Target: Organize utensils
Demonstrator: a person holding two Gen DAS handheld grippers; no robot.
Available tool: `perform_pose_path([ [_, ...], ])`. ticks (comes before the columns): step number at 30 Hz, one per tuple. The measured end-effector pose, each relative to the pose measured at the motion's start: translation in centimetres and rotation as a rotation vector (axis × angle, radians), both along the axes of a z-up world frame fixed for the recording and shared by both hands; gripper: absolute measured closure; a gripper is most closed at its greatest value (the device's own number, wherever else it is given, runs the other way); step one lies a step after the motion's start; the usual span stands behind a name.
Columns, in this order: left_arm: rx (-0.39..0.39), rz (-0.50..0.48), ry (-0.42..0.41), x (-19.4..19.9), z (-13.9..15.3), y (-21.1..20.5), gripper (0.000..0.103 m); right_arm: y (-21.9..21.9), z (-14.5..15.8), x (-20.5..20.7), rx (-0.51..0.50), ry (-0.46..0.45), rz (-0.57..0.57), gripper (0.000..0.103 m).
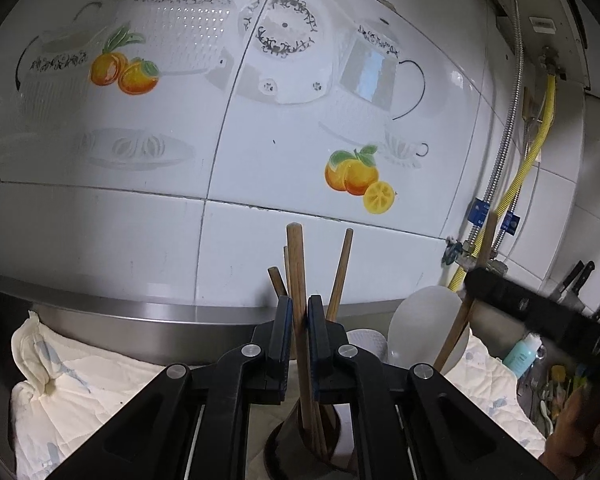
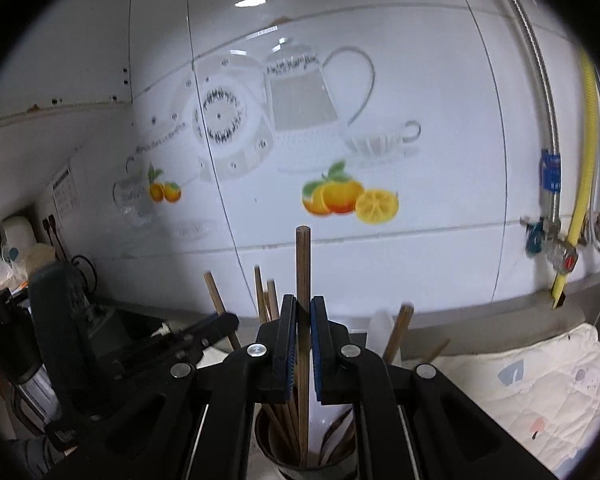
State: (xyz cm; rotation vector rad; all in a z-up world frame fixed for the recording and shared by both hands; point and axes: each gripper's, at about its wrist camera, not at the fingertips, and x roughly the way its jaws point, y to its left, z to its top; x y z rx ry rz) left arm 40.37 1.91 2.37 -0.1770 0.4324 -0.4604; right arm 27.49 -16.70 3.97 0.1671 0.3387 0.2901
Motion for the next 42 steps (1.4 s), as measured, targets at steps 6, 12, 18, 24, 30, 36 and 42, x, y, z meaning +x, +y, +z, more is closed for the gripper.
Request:
perform_pose_path([
  [6, -0.013, 0.005, 0.001, -0.5, 0.3, 0.5, 0.094, 1.1, -1.5, -1.1, -0.066, 0.008, 0.007, 0.094],
  [12, -0.003, 0.000, 0.014, -1.1, 0.4, 0.9, 0.093, 1.3, -2.5, -1.8, -0.077, 0.012, 0.004, 0.094],
  [18, 0.005, 0.021, 0.004, -2.5, 0.7, 1.3, 0.063, 1.0, -2.6, -2.4, -0.073, 0.021, 0.011, 0.093],
  [24, 0.022, 0.017, 0.005, -4.0, 1.2, 1.4, 0.061, 0.7, -2.5, -3.1, -0.069, 0.030, 0.020, 0.092],
  [30, 0.033, 0.029, -0.004, -5.9, 2.0, 1.7, 0.048, 0.3, -2.2, -3.8, -0.059, 0.030, 0.019, 0.070],
  [36, 0.057, 0.039, -0.017, -8.1, 2.9, 1.9, 0.042, -0.1, -1.8, -5.4, -0.071, 0.040, 0.021, 0.070],
  [42, 0.067, 0.062, -0.005, -10.7, 3.4, 2.3, 0.038, -0.5, -1.4, -7.8, -0.087, 0.054, 0.029, 0.056],
])
